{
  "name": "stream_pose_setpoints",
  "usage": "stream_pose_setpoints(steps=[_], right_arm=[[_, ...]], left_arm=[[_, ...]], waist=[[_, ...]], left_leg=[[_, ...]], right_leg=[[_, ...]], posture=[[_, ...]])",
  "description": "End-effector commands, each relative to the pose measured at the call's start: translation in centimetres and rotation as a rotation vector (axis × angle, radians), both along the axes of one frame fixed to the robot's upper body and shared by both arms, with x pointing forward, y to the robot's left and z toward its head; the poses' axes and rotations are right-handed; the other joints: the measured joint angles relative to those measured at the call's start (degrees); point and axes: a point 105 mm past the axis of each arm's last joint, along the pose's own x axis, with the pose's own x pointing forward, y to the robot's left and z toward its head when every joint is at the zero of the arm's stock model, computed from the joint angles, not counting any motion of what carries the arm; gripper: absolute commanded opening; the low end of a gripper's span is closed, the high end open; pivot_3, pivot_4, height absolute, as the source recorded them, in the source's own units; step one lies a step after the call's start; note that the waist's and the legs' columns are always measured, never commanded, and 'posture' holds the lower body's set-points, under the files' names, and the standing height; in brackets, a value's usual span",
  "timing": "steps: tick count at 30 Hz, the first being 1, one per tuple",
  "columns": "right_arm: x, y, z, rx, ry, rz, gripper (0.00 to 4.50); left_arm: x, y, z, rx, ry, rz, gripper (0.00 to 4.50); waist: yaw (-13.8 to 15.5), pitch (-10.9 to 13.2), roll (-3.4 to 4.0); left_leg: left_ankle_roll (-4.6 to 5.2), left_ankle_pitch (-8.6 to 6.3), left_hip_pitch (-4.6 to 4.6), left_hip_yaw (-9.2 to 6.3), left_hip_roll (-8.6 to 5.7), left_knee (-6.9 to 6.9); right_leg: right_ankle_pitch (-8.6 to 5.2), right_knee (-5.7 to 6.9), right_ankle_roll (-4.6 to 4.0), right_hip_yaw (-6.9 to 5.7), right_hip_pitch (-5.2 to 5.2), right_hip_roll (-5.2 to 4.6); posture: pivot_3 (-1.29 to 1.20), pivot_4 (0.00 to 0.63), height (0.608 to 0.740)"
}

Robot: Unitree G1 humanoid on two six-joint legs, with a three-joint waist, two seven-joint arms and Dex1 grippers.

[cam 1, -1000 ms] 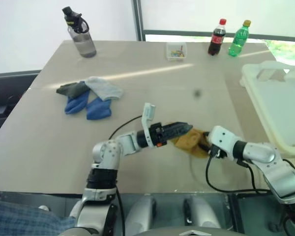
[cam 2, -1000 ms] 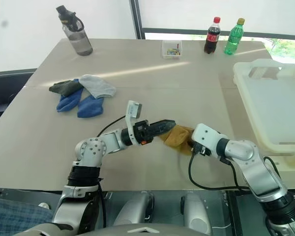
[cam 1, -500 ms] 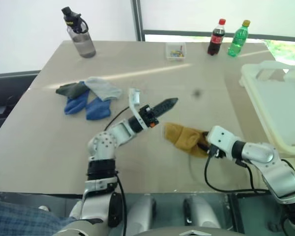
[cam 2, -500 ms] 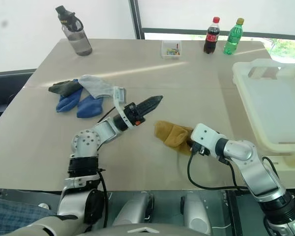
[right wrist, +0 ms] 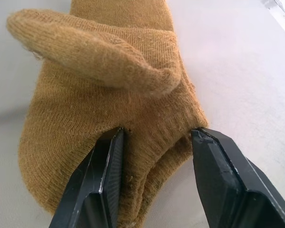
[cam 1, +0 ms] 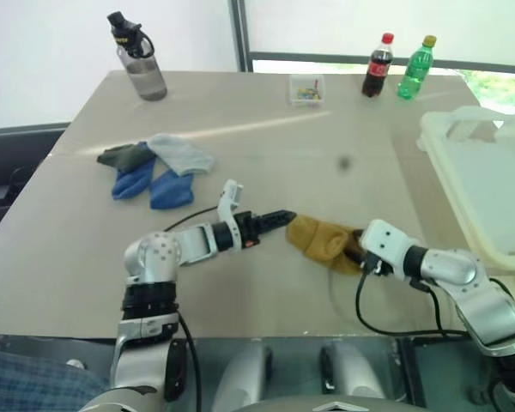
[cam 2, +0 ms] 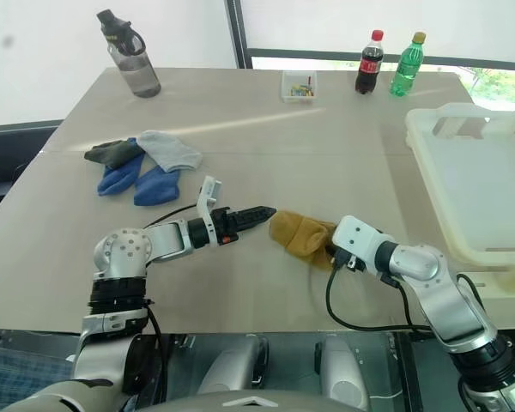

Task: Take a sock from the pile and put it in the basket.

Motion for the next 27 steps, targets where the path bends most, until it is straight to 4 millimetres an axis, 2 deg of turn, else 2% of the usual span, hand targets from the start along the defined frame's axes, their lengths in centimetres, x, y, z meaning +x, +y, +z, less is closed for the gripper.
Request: stream_pose_setpoints(steps=[1,11,13,17,22,27], right_arm=[[-0.3,0.4,-0.4,0.001,0.013,0.009,2.31],[-0.2,0.7,-0.3,0.002,0.008,0.021,2.31],[-0.3,0.8,-0.3,0.003,0.007,0.021,2.31],[-0.4,0.8,-0.3,0.005,0.007,0.018,2.31],[-0.4,0.8,-0.3,0.008,0.008,0.015,2.31],[-0.4,0.9,-0.3,0.01,0.007,0.016,2.31]], left_arm=[[-0.8,-0.6,-1.8,0.035,0.073,-0.035,4.45],[-0.2,-5.5,-2.9,-0.028,0.079,-0.155,4.45],[0.0,-5.7,-2.7,-0.037,0.046,-0.158,4.45],[0.3,-5.4,-0.5,-0.15,-0.037,-0.161,4.45],[-0.8,-4.8,1.8,-0.264,-0.08,-0.23,4.45],[-2.1,-4.9,2.7,-0.308,-0.081,-0.302,4.45]], waist=[[0.0,0.0,0.0],[0.9,-0.1,-0.01],[1.0,-0.1,0.01],[1.0,-0.1,0.0],[0.6,-0.1,-0.02],[0.4,-0.1,-0.03]], left_leg=[[0.0,0.0,0.0,0.0,0.0,0.0],[-0.02,0.02,0.03,-0.01,-0.08,0.03],[-0.02,0.02,0.03,-0.01,-0.08,0.03],[-0.02,0.01,0.01,-0.01,-0.07,0.03],[-0.02,0.01,-0.07,-0.01,-0.05,0.01],[-0.02,0.01,-0.09,-0.02,-0.05,0.01]], right_leg=[[0.0,0.0,0.0,0.0,0.0,0.0],[0.0,-0.02,0.0,-0.03,0.09,-0.07],[0.0,-0.02,0.0,-0.04,0.08,-0.07],[0.0,-0.02,0.0,-0.03,0.06,-0.08],[0.0,-0.03,0.0,-0.03,-0.02,-0.07],[0.0,-0.03,0.0,-0.04,-0.03,-0.07]], posture=[[0.0,0.15,0.74],[0.0,0.15,0.74],[0.0,0.15,0.74],[0.0,0.15,0.74],[0.0,0.15,0.74],[0.0,0.15,0.74]])
